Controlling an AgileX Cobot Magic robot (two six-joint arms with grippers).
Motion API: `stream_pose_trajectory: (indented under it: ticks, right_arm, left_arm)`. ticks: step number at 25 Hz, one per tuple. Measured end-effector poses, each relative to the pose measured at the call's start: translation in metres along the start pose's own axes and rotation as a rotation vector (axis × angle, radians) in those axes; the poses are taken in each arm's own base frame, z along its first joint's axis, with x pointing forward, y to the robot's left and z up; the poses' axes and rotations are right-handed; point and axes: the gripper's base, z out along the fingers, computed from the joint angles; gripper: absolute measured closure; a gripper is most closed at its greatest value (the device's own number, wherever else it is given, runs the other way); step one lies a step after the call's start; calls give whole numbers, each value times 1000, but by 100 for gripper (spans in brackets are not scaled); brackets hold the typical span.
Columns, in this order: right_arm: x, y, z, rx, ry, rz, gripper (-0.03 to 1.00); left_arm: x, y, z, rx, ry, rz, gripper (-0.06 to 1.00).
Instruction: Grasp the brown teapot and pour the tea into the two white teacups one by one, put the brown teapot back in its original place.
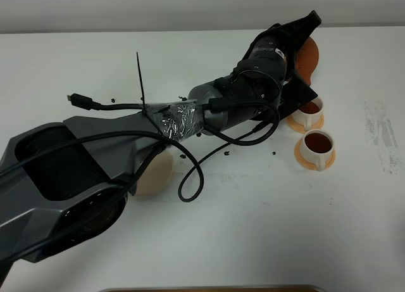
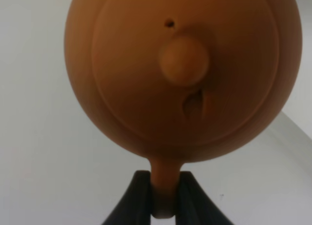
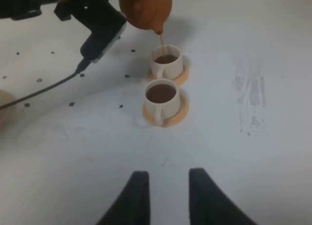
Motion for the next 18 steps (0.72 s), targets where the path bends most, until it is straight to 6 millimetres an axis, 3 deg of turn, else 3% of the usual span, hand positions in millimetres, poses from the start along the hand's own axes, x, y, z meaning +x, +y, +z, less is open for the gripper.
stream_pose_trajectory:
  ticks: [18]
  right_arm:
    - [0,0,0,0,0,0,74]
  left_arm:
    - [-3,-1,1,-18,-17,35,82]
